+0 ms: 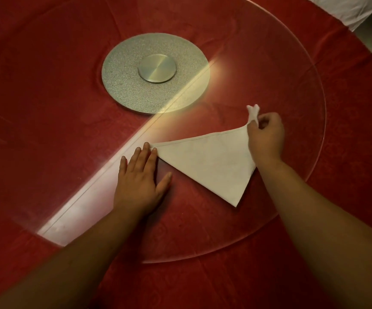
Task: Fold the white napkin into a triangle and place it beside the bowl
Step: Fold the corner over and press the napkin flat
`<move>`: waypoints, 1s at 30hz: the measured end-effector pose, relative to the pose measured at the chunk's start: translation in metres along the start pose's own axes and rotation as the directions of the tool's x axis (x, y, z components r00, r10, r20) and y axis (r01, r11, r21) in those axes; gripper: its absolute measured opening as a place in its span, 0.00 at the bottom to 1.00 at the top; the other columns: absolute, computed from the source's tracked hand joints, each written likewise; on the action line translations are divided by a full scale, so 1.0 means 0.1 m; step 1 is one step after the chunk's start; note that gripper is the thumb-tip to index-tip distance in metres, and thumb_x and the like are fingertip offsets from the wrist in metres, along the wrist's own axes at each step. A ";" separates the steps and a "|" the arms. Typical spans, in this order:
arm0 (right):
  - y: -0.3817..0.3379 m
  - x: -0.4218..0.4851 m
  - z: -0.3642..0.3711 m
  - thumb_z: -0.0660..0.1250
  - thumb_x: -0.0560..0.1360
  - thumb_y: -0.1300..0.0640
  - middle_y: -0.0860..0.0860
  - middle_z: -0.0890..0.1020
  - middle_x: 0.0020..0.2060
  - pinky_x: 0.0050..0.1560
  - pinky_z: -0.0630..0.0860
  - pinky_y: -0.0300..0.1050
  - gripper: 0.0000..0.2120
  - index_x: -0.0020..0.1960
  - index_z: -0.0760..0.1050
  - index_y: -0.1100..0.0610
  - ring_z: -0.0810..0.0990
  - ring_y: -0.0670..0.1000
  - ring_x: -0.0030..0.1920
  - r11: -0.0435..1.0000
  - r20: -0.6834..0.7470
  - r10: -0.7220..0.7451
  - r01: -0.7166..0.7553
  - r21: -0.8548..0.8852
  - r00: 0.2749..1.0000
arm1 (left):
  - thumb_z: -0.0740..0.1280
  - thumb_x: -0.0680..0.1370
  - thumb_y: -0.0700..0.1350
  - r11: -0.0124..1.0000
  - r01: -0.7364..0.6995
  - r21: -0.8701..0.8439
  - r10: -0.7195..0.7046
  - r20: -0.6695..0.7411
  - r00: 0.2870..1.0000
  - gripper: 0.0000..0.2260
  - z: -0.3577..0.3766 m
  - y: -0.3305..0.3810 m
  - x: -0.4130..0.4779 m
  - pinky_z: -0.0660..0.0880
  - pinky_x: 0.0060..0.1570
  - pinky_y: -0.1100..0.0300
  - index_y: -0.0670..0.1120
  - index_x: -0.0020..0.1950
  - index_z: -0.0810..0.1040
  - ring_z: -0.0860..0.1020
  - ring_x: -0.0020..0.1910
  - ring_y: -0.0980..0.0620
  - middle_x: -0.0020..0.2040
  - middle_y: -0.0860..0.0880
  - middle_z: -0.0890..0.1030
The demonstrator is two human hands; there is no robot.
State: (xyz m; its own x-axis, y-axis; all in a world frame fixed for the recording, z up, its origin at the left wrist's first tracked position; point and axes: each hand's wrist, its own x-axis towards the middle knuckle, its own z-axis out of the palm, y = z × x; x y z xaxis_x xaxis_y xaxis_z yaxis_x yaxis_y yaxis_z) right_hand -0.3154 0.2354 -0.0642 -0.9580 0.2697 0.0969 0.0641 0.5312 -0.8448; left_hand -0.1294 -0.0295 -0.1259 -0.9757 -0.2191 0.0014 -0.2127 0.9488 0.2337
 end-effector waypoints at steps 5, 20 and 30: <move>-0.31 -0.50 0.34 0.68 0.72 0.58 0.52 0.80 0.43 0.39 0.72 0.48 0.05 0.48 0.75 0.55 0.77 0.54 0.42 0.943 0.184 -0.285 0.310 -0.123 0.941 | 0.51 0.82 0.69 0.998 0.019 -0.061 -0.019 0.002 1.000 0.37 -0.03 0.07 0.00 0.43 0.82 0.43 0.49 0.85 0.53 0.50 0.84 0.50 0.86 0.49 0.51; -0.61 -1.38 1.04 0.65 0.76 0.56 0.53 0.79 0.48 0.41 0.75 0.53 0.07 0.53 0.73 0.55 0.77 0.57 0.46 0.744 0.501 -0.424 0.606 -0.282 0.754 | 0.59 0.84 0.58 0.977 -0.012 -0.213 0.003 -0.042 0.999 0.27 -0.14 -0.05 0.02 0.51 0.80 0.51 0.48 0.81 0.67 0.62 0.81 0.49 0.80 0.48 0.69; -0.70 -1.40 1.17 0.66 0.77 0.56 0.53 0.79 0.47 0.40 0.74 0.51 0.07 0.53 0.73 0.56 0.77 0.56 0.45 0.832 0.451 -0.373 0.508 -0.223 0.810 | 0.57 0.84 0.58 0.976 -0.021 -0.217 0.014 -0.038 0.999 0.28 -0.11 -0.07 0.01 0.47 0.81 0.52 0.48 0.83 0.63 0.59 0.82 0.50 0.81 0.48 0.66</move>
State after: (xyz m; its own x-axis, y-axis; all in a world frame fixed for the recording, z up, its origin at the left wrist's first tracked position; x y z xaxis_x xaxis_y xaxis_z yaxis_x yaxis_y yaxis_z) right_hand -0.2182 0.0662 -0.0806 -0.9265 -0.3423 0.1565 -0.3708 0.7584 -0.5361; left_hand -0.1281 -0.0383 -0.1172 -0.9758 -0.2146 0.0412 -0.1752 0.8810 0.4394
